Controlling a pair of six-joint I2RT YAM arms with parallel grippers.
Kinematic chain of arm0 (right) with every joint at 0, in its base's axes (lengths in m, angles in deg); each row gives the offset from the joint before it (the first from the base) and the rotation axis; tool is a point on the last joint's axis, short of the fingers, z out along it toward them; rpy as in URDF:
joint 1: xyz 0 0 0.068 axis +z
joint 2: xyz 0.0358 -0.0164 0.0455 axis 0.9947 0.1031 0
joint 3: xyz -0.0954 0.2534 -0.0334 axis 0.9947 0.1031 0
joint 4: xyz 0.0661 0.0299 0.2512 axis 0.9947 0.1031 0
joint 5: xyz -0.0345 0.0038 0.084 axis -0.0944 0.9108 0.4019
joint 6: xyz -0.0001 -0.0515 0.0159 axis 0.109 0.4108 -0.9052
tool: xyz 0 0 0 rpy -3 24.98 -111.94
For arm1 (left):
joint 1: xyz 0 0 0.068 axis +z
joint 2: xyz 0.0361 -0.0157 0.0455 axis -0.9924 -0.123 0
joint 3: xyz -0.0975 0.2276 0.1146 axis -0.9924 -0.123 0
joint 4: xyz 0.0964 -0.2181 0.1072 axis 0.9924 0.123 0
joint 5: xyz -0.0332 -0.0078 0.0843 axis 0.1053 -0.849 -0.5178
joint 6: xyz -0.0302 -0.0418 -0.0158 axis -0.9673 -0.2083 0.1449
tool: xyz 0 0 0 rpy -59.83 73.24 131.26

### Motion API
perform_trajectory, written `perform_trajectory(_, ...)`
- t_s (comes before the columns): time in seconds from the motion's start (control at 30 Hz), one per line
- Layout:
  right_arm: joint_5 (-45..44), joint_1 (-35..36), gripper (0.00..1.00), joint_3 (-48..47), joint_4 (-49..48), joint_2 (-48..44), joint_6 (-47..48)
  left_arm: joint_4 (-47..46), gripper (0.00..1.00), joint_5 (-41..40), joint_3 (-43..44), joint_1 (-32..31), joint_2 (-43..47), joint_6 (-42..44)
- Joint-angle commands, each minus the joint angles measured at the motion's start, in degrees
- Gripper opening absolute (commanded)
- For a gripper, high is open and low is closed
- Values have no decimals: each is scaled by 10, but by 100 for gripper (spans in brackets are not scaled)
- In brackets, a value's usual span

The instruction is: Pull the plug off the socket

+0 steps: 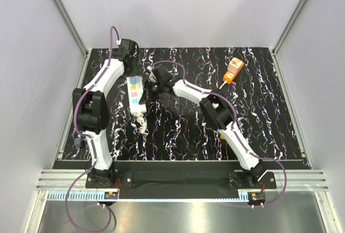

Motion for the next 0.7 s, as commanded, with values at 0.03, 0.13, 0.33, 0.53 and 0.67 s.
perform_trajectory(0.03,-43,3,0,12,68,40,35,-36,69,18,65,3,-29,4)
perform_trajectory(0.13,-43,3,0,12,70,40,36,-41,59,15,68,5,-39,-4)
perform_trajectory(0.33,-37,0,0,12,70,40,36,-48,57,23,55,12,-46,-13)
perform_trajectory(0.53,-35,0,0,11,71,41,36,-55,57,66,36,39,-55,-18)
perform_trajectory(0.67,-34,0,0,10,70,42,35,-62,53,86,31,44,-65,-4)
